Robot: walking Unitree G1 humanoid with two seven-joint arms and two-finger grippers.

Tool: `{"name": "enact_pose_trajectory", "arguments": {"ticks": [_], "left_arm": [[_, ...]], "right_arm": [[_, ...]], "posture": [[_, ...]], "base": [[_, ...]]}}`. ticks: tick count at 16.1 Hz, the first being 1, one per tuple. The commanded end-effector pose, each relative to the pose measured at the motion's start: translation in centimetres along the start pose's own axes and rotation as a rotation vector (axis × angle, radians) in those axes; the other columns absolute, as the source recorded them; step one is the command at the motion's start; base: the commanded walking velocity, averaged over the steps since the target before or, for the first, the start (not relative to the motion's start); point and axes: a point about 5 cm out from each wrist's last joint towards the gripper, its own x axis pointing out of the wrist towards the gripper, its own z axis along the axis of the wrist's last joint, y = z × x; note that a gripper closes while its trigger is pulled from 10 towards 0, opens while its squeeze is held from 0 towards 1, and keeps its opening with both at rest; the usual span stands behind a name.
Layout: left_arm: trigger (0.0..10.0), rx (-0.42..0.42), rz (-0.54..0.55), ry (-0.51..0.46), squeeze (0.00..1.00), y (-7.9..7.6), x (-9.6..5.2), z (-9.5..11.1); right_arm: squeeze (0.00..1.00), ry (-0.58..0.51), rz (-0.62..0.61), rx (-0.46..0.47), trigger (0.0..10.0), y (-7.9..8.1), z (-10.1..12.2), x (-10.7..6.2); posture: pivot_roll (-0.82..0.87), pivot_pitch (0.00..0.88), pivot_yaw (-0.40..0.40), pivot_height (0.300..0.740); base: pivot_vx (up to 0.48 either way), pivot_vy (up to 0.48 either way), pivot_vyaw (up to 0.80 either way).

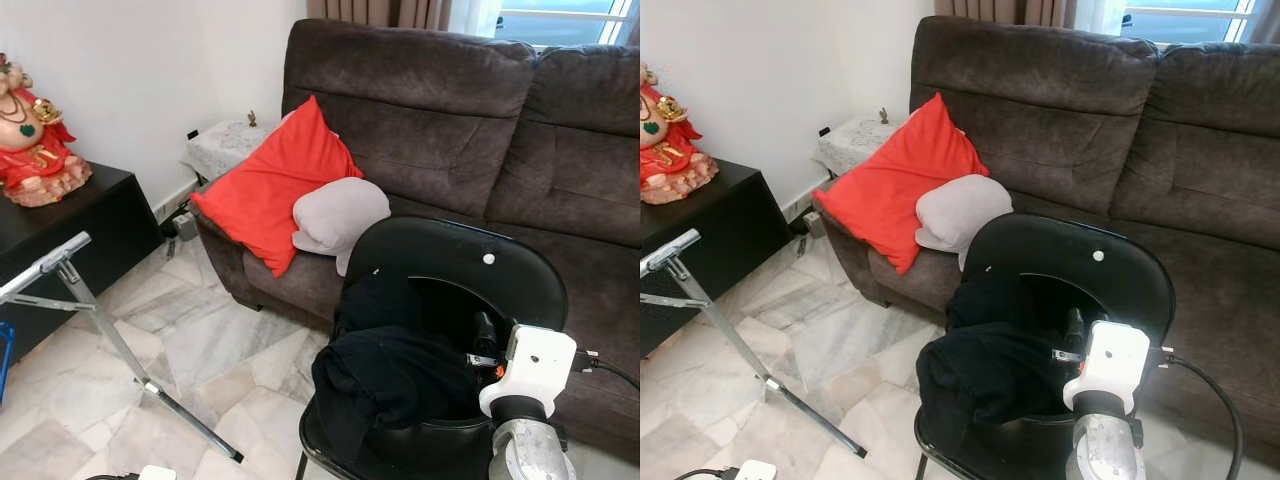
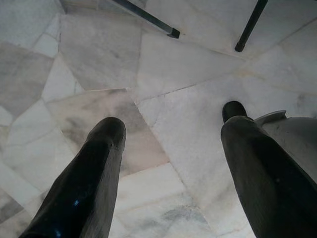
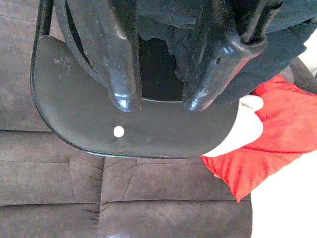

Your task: Hang hanger

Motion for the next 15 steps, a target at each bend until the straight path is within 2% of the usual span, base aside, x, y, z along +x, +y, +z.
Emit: {"name": "enact_pose_trajectory", "arguments": {"ticks": [1,15], "left_arm": [[10.0,-0.018,0.002,0.014,0.00,0.08,-0.06,-0.32],[10.0,-0.017,0.001,0.023,0.00,0.11,-0.15,-0.66]], "right_arm": [[0.00,0.013,-0.004,0.013,10.0,-0.01,-0.37,-0.01],[0.00,0.026,-0.011,0.027,10.0,0.24,-0.50,0.20]], "posture": [[0.05,0.003,0.089,0.740],[0.05,0.003,0.089,0.740]], "base": [[0.000,0.000,0.00],[0.000,0.000,0.00]]}}
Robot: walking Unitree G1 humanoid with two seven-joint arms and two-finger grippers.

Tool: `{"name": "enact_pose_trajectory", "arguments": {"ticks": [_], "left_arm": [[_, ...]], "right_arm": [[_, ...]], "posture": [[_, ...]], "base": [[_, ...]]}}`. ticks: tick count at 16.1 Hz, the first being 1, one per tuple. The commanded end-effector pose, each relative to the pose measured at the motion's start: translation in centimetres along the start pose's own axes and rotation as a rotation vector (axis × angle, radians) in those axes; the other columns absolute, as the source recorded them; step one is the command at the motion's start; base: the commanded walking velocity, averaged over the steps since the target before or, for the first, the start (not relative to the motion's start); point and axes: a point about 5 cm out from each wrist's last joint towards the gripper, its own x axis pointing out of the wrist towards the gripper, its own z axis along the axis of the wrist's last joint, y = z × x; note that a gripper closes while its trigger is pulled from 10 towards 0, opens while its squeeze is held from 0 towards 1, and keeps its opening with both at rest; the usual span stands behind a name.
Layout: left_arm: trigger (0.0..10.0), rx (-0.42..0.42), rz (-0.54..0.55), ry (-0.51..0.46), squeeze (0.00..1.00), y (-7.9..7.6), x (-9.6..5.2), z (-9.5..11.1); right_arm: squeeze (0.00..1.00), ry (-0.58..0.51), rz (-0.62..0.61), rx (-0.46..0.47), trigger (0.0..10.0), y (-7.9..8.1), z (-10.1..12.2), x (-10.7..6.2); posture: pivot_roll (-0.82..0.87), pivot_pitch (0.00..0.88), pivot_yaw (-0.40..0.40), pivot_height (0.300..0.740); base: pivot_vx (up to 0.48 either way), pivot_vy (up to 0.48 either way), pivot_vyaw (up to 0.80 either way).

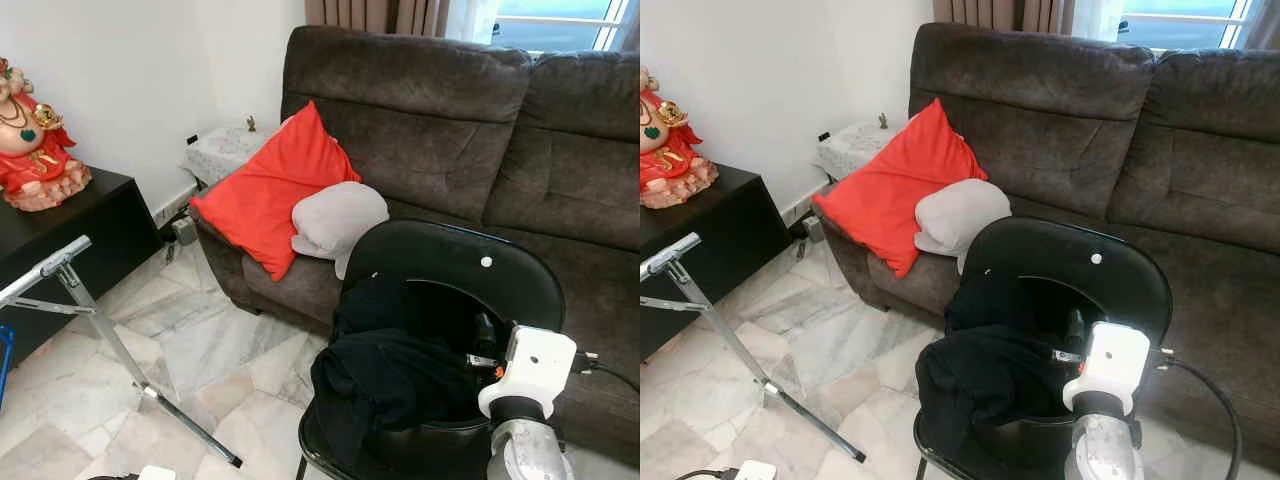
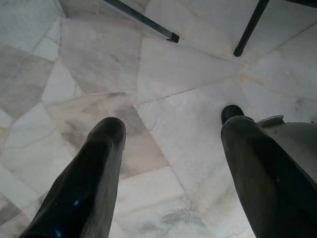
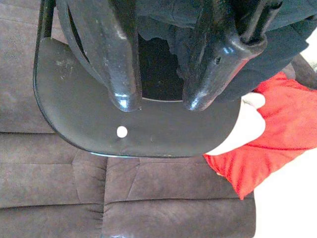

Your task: Hang hanger

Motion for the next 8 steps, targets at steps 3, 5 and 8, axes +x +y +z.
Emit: {"name": "enact_pose_trajectory", "arguments": {"ticks": [3,5,8], "left_arm": [[10.0,-0.010,-0.001,0.018,0.00,0.00,-0.10,-0.50],[10.0,-0.009,-0.003,0.011,0.00,-0.07,-0.05,-0.30],[10.0,-0.006,-0.005,0.011,0.00,-0.03,-0.04,-0.26]], "right_arm": [[0.00,0.016,0.003,0.015,10.0,0.28,-0.12,0.18],[0.00,0.015,0.009,0.020,10.0,0.47,-0.09,0.23],[0.00,0.015,0.011,0.021,10.0,0.53,-0.09,0.28]], "posture": [[0.05,0.003,0.089,0.740],[0.05,0.000,0.090,0.740],[0.05,0.005,0.087,0.740]], "base": [[0.000,0.000,-0.80],[0.000,0.000,-0.80],[0.000,0.000,-0.80]]}}
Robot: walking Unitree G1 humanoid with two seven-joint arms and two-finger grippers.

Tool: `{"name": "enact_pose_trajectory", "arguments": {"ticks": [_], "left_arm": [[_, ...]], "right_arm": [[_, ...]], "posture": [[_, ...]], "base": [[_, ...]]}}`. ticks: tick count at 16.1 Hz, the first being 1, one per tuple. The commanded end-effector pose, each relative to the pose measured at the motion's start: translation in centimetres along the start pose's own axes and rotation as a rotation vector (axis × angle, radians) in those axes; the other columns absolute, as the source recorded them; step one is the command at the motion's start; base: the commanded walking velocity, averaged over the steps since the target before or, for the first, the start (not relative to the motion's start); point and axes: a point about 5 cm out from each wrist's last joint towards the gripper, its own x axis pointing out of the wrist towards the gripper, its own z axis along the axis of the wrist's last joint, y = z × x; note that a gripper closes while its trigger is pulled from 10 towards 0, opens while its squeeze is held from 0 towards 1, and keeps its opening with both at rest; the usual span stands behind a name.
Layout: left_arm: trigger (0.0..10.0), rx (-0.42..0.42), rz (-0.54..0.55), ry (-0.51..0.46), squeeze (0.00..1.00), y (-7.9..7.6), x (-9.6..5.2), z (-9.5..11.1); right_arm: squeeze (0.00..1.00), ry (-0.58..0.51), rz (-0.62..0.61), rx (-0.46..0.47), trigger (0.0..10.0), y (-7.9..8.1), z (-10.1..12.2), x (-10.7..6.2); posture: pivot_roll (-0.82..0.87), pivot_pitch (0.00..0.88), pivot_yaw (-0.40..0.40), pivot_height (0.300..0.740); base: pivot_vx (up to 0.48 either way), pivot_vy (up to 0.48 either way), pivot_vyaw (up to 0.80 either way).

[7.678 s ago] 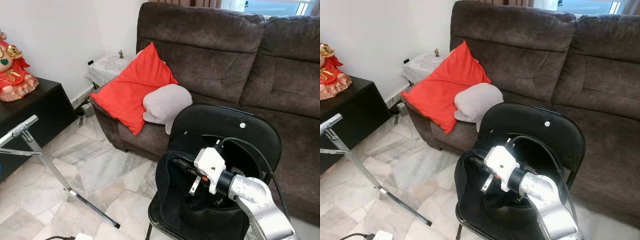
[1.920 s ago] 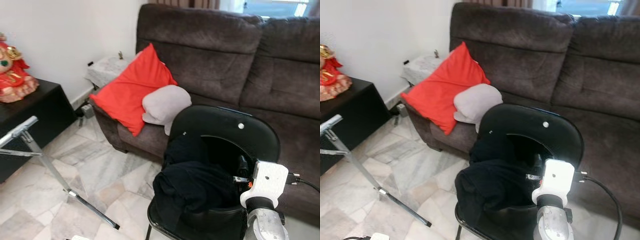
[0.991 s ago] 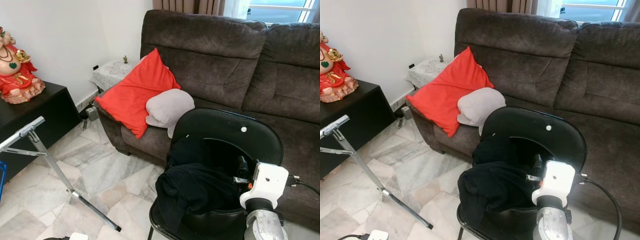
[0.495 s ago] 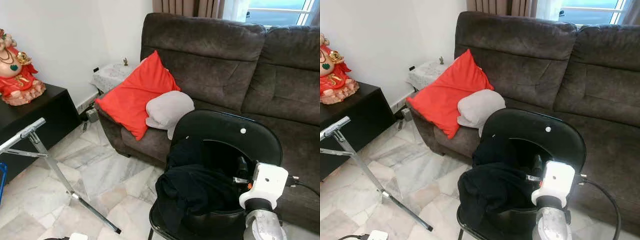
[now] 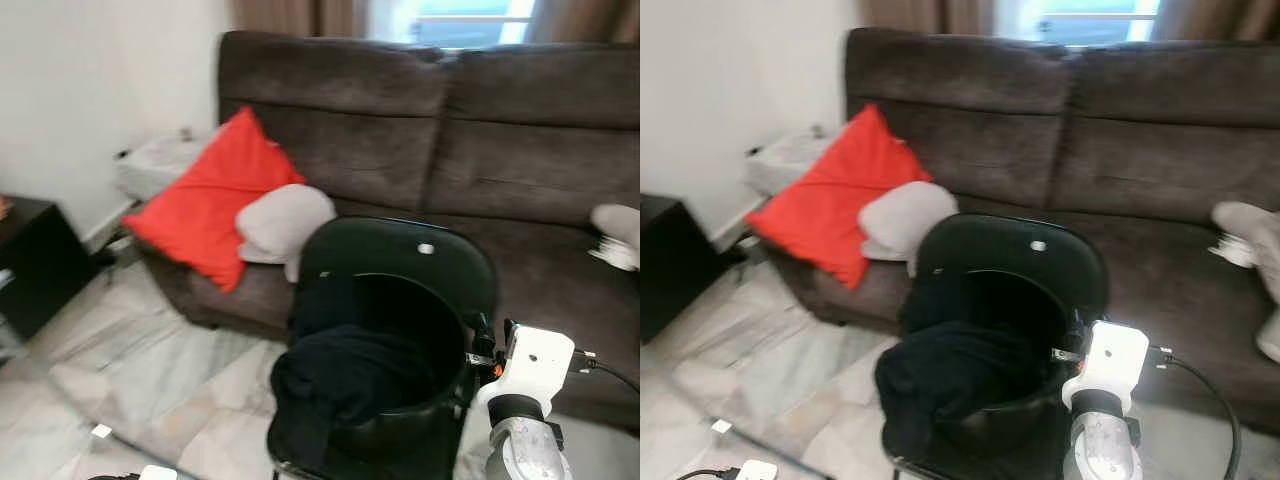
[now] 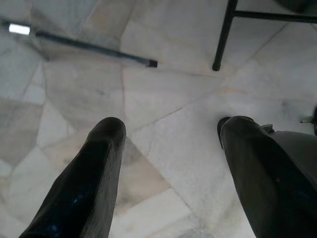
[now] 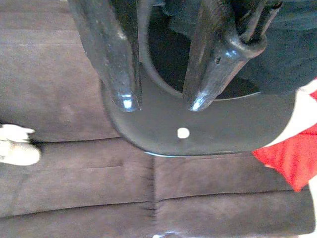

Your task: Hang hanger

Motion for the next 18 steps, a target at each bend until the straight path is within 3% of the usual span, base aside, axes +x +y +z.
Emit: {"name": "enact_pose_trajectory", "arguments": {"ticks": [1,4,9,18], "left_arm": [[10.0,-0.002,-0.003,0.013,0.00,0.08,-0.07,-0.32],[10.0,0.050,-0.013,0.015,0.00,0.02,-0.01,-0.13],[10.0,0.017,0.006,0.007,0.00,0.10,0.02,0.03],[10.0,-0.017,0.010,0.011,0.00,0.03,0.01,-0.10]], "right_arm": [[0.00,0.013,0.012,0.011,10.0,0.44,-0.09,0.17],[0.00,0.002,0.019,0.006,10.0,0.62,0.24,0.40],[0.00,0.003,0.009,0.005,10.0,0.22,0.20,0.23],[0.00,-0.003,0.023,0.009,10.0,0.79,0.36,0.33]], "posture": [[0.05,0.016,0.083,0.740],[0.03,0.023,0.083,0.740],[0.01,0.039,0.080,0.740],[0.01,0.048,0.080,0.740]], "base": [[0.000,0.000,-0.80],[0.000,-0.160,-0.80],[0.000,-0.096,-0.79],[0.000,0.000,0.00]]}}
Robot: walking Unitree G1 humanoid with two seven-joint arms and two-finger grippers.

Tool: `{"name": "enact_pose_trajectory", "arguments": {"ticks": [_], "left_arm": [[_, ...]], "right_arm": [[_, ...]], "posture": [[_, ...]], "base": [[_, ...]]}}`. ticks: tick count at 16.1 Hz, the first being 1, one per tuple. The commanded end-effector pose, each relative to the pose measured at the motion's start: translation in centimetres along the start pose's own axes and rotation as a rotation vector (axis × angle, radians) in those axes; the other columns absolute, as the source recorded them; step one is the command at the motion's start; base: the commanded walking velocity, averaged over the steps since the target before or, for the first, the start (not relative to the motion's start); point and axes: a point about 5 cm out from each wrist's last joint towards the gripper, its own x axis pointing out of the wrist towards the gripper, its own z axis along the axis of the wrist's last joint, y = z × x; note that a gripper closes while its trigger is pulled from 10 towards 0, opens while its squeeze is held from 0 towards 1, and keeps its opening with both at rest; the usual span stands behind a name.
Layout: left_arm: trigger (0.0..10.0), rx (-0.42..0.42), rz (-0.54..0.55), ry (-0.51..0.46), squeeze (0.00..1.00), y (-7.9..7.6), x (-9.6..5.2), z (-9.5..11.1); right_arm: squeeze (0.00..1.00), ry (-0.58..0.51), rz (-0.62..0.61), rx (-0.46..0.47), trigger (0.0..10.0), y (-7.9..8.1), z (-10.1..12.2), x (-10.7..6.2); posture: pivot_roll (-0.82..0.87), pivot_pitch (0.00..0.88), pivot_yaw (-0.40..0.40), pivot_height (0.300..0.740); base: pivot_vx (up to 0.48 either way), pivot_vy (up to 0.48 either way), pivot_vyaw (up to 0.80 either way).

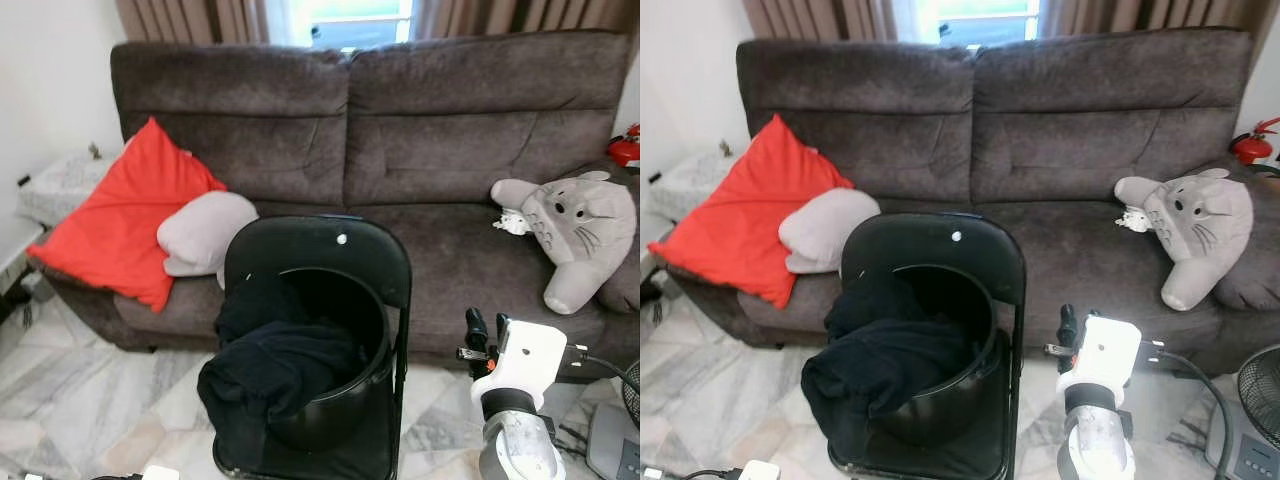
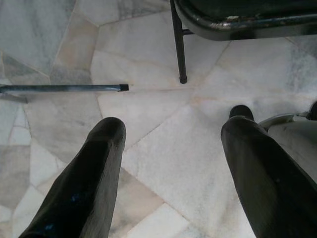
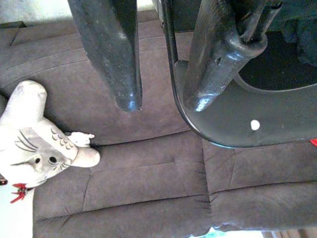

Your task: Hang hanger

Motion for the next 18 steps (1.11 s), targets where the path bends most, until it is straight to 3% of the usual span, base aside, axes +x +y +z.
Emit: {"name": "enact_pose_trajectory", "arguments": {"ticks": [1,12,16,18], "left_arm": [[10.0,-0.018,0.012,0.015,0.00,0.3,0.0,-0.1],[10.0,-0.020,0.014,0.037,0.00,0.3,-0.1,-0.6],[10.0,-0.009,0.010,0.030,0.00,0.4,-0.1,-0.4],[10.0,-0.007,0.006,0.027,0.00,0.2,-0.1,-0.4]], "right_arm": [[0.00,0.004,0.003,0.006,10.0,0.1,0.0,0.0],[0.00,0.003,0.035,-0.008,10.0,0.7,0.1,-0.1],[0.00,0.001,0.069,-0.038,10.0,1.2,0.1,-0.2],[0.00,0.021,0.186,-0.101,10.0,2.3,-0.3,-0.2]], "posture": [[0.01,0.048,0.080,0.740],[0.01,0.047,0.082,0.740],[0.00,0.048,0.084,0.740],[0.00,0.045,0.084,0.740]], "base": [[0.000,0.000,0.00],[0.000,0.450,0.00],[0.000,0.000,0.00],[0.000,0.000,0.00]]}}
